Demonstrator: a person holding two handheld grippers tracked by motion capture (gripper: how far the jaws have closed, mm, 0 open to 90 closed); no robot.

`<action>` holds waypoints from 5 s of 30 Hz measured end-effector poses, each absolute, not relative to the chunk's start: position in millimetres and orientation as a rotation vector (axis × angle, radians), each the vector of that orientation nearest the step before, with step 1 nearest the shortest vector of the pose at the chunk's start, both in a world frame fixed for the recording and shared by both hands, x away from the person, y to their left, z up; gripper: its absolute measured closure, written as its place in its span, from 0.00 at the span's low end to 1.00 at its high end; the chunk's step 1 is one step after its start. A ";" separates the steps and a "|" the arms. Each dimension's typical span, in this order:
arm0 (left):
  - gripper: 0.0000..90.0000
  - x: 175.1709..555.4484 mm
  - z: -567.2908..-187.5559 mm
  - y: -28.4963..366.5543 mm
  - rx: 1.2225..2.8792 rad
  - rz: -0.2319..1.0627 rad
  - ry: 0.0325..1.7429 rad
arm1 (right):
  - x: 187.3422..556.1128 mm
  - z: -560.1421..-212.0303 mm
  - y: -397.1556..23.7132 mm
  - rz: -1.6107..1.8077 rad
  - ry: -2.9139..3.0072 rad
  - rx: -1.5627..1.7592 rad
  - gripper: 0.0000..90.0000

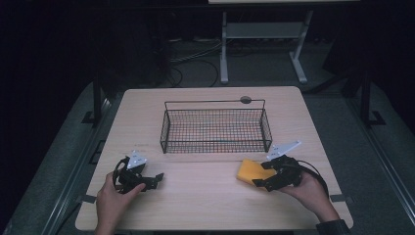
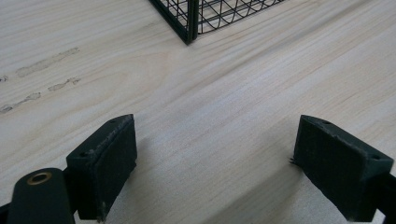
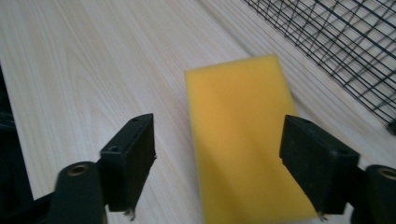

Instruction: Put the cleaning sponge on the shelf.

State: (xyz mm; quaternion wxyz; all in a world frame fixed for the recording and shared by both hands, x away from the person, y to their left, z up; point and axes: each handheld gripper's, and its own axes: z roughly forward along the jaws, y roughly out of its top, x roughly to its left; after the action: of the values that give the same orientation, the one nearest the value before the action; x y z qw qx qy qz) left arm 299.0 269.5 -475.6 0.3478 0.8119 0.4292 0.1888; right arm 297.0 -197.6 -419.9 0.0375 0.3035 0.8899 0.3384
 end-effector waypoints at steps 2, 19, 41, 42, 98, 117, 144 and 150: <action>0.14 299.0 -475.6 269.5 2.105 0.490 1.113 | 297.9 -419.3 -198.4 1.020 2.732 0.930 0.23; 0.14 299.0 -475.6 269.4 2.105 0.490 1.113 | 311.6 -412.0 -200.3 0.809 2.776 0.842 0.08; 0.14 299.0 -475.4 269.5 2.108 0.488 1.114 | 330.4 -429.9 -172.1 0.670 2.890 0.752 0.03; 0.14 299.0 -475.4 269.5 2.108 0.488 1.114 | 330.7 -431.0 -170.9 0.664 2.895 0.752 0.03; 0.14 299.0 -475.4 269.5 2.108 0.488 1.114 | 333.3 -439.9 -164.3 0.533 2.926 0.724 0.25; 0.14 299.0 -475.4 269.5 2.108 0.488 1.114 | 332.5 -420.8 -186.2 0.604 2.871 0.777 0.25; 0.14 299.0 -475.5 269.4 2.104 0.488 1.115 | 333.2 -393.3 -201.6 0.690 2.825 0.817 0.25; 0.14 299.0 -475.5 269.3 2.103 0.488 1.116 | 336.0 -385.6 -202.6 0.716 2.810 0.829 0.25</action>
State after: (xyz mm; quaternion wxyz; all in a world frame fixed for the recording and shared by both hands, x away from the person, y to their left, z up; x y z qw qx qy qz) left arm 299.0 269.3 -475.5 0.3480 0.8113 0.4305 0.1883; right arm 336.0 -202.6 -385.6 0.0627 0.2745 0.9298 0.2370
